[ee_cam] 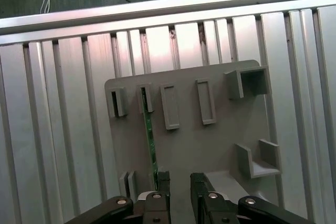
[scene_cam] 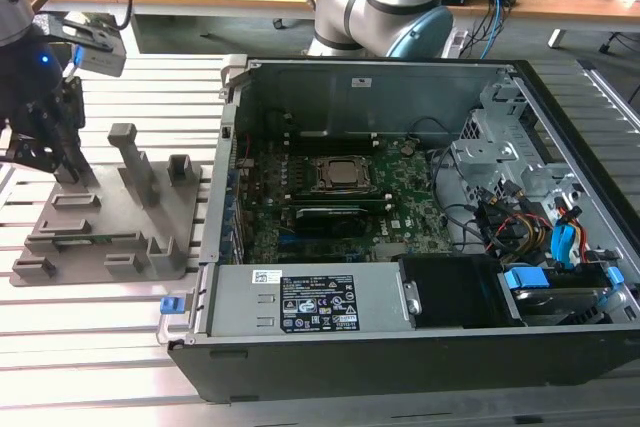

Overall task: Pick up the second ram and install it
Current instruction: 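Pick up the second ram and move it above second insertion slot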

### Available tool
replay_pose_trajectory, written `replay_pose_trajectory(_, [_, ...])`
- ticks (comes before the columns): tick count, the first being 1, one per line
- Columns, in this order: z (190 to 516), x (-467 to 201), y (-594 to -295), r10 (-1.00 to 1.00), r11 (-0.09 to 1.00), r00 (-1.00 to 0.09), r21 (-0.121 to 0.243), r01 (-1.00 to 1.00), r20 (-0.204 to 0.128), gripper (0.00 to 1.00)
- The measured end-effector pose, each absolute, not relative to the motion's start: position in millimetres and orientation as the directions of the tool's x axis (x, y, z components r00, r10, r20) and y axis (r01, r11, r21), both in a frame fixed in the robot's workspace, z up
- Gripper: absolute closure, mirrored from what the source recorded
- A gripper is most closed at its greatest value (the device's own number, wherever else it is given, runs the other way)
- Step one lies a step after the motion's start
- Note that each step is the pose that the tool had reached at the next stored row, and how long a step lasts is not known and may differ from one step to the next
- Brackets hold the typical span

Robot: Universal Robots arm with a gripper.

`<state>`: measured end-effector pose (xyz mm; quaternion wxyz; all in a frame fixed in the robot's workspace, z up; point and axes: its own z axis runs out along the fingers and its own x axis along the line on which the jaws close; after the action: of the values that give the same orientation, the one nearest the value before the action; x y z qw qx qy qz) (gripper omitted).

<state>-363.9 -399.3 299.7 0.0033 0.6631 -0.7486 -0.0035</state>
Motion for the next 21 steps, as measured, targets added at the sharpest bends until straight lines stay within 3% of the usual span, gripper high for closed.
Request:
replay_pose_trajectory(16, [281, -364, -400, -0.993, 0.121, -0.121, 0.01, -0.993, 0.0, 0.7])
replay_pose_trajectory(21, [270, -367, -417, -0.993, 0.12, -0.12, 0.009, -0.993, 0.0, 0.7])
